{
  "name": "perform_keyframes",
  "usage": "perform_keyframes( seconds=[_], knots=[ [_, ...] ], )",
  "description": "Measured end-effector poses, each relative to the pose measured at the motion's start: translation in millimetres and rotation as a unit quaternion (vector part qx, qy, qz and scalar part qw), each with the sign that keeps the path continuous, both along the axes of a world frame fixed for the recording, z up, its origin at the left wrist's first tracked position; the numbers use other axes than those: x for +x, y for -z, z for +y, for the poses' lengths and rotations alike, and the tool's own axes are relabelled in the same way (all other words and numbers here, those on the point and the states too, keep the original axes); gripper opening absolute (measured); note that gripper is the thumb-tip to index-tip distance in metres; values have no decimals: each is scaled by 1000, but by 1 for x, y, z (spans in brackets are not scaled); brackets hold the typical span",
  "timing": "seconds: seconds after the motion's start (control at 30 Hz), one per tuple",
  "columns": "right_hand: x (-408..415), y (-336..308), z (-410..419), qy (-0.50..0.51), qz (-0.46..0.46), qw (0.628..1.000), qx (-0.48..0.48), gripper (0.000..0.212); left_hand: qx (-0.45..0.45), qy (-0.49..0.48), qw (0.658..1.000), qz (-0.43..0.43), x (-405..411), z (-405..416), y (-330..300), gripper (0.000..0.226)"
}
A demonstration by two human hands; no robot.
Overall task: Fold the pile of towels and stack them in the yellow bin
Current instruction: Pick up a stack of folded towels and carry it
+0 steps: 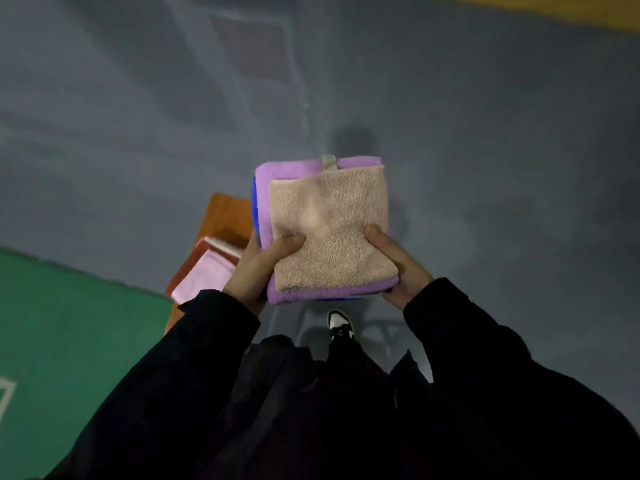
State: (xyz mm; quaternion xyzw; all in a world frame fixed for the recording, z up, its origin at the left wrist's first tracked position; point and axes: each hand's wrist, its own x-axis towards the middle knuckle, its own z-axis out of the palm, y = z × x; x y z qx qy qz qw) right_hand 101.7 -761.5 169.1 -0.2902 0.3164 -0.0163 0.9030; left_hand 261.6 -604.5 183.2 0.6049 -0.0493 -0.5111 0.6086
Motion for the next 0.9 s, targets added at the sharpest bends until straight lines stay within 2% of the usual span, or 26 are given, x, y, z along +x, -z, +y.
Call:
perform_keyframes(
  seconds=[0.07, 0.17, 0.23, 0.37, 0.5, 0.6, 0.73, 0.9],
  knots=[
    [-11, -11, -15, 48, 7, 999, -13, 81, -8, 50, 999, -6, 2, -32, -9, 59],
    [-29, -20, -33, 121, 21, 992, -32, 51, -29, 126, 992, -5, -1, -80, -25, 48],
    [-45, -22, -41, 162, 34, 985, -55, 55, -38, 169, 985, 6, -5, -108, -28, 42],
    [-83, -24, -51, 277, 65, 956, -72, 58, -37, 270, 962, -9, -18, -169, -21, 53],
    [-125, -29, -52, 374, 72, 922, -66, 75, -38, 380, 924, -1, -59, -225, -16, 64],
    [-166, -29, -55, 455, 79, 886, -51, 81, -43, 454, 890, 8, -106, -262, -15, 59],
    [-231, -22, -72, 536, 89, 839, -34, 63, -51, 546, 836, 13, -186, -318, -16, 58],
    [-339, -14, -120, 603, 88, 791, -62, 56, -69, 623, 779, 13, -309, -396, -8, 58]
  ],
)
